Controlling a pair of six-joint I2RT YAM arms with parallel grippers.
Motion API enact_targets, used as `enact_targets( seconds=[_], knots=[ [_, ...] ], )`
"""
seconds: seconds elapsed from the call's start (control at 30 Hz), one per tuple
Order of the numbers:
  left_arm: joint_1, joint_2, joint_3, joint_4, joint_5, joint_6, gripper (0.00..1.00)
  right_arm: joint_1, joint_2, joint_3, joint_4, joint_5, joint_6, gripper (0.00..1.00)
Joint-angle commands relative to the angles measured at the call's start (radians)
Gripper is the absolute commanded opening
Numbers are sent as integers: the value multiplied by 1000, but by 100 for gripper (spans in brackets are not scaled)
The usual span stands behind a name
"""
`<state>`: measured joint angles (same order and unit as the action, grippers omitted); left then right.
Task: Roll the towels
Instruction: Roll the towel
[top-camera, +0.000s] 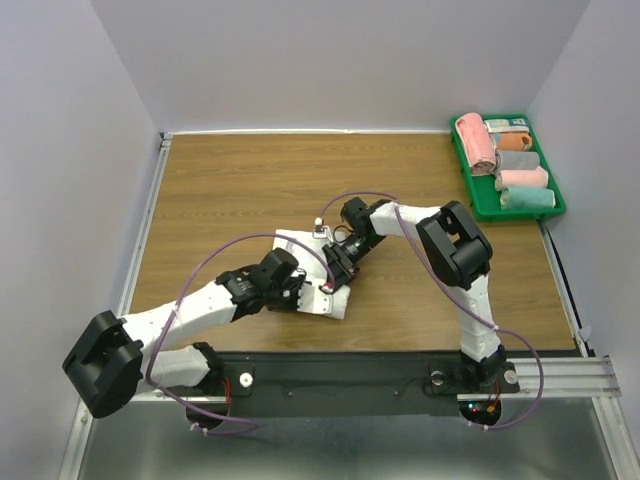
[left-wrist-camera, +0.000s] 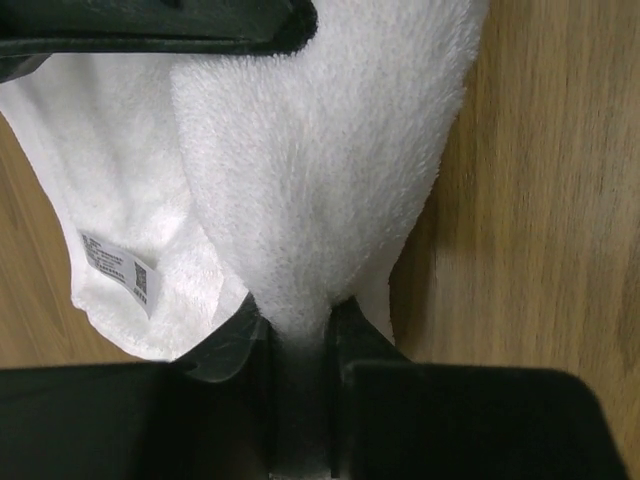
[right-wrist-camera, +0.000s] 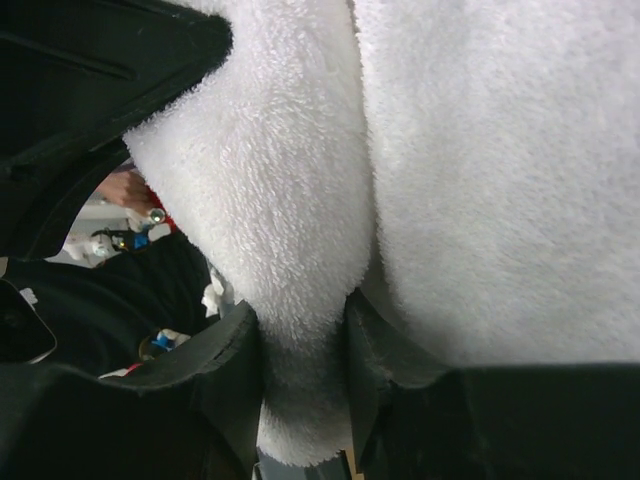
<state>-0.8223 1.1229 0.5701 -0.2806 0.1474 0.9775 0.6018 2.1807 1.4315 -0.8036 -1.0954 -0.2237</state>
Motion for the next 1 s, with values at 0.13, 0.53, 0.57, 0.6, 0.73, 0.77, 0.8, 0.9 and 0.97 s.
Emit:
enact_targets(
  seconds=[0.13,0.53,0.57,0.6,0.73,0.77,0.8,0.9,0.97],
  knots=[
    [109,176,74,-297,139,13,0,-109,8,-36,-17,253,15,50],
    [244,391,217,-437,309,85,0,-186,-38,-25,-11,223,63,76],
    [256,415,227,-453,317,92,0,-189,-44,-25,-11,227,61,76],
    [279,466,243,-462,333,101,0,-194,-61,-25,-8,232,60,77],
    [313,574,344,-514,374,119,0,-218,-123,-28,-6,232,50,76],
    [318,607,361,-535,385,130,0,-227,-143,-28,-3,233,46,77],
    [322,624,378,-546,394,133,0,-238,-163,-31,-2,233,41,76],
    [338,698,435,-586,425,151,0,-276,-275,-43,15,252,9,76],
    [351,759,476,-617,448,162,0,-284,-378,-59,20,290,-37,77]
  ],
)
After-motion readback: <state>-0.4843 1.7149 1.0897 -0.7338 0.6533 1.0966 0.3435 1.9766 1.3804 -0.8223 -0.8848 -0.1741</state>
